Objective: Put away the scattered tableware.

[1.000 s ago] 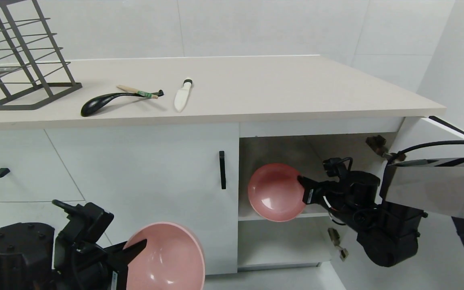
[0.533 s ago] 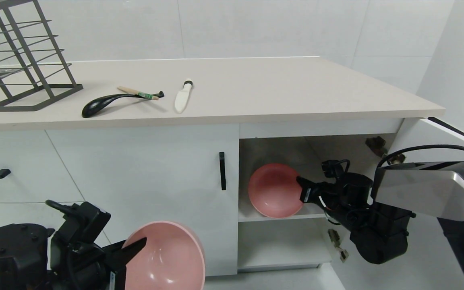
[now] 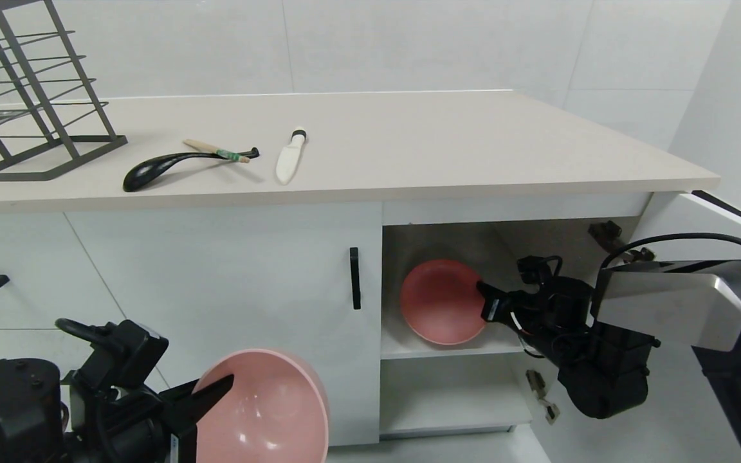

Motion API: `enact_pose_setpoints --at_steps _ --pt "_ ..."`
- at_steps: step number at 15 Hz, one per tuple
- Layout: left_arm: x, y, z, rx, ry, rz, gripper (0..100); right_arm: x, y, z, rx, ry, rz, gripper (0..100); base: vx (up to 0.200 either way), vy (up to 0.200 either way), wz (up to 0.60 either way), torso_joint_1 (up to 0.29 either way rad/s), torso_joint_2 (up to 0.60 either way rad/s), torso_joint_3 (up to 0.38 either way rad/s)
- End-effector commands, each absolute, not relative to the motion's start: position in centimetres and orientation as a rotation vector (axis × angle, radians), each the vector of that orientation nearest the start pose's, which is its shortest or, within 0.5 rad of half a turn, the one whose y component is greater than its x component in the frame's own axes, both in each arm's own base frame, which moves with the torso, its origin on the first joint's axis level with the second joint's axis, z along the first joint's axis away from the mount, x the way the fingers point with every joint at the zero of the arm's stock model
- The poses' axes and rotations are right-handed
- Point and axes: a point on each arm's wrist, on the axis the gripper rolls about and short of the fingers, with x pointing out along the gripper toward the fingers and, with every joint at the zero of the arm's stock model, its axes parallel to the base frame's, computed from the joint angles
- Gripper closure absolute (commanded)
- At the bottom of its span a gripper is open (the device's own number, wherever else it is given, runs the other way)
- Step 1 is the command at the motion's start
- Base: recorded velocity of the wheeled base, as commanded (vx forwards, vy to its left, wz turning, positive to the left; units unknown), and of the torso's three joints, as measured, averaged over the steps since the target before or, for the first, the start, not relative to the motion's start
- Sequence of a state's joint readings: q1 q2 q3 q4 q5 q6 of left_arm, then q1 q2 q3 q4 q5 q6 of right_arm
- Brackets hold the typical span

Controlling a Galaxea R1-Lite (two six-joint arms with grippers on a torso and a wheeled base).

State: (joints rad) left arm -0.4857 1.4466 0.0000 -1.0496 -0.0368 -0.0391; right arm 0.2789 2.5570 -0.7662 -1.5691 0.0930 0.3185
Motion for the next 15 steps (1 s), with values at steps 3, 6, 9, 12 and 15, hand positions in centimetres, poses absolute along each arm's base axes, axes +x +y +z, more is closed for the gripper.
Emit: enact_pose_setpoints --at_steps 3,6,9,12,15 --pt "13.6 -7.2 9.4 0.05 0.399 -0.505 100 38.6 10.4 -6.4 0.345 0.277 0.308 100 0.0 0.0 0.0 0.0 0.0 0.0" --pt "13.6 -7.2 9.4 0.05 0.4 -0.504 100 38.9 10.7 -7.9 0.342 0.294 0.304 100 0.0 0.0 0.0 0.0 0.0 0.0" --pt "13.6 -7.2 9.4 0.05 0.402 -0.504 100 39.5 11.1 -8.3 0.343 0.294 0.31 100 0.0 0.0 0.0 0.0 0.0 0.0" --pt "13.6 -7.2 9.4 0.05 0.402 -0.504 100 40.2 11.2 -8.3 0.341 0.299 0.292 100 0.0 0.0 0.0 0.0 0.0 0.0" --pt "13.6 -7.2 9.4 0.05 0.403 -0.503 100 41.2 11.3 -7.9 0.338 0.291 0.258 100 0.0 0.0 0.0 0.0 0.0 0.0"
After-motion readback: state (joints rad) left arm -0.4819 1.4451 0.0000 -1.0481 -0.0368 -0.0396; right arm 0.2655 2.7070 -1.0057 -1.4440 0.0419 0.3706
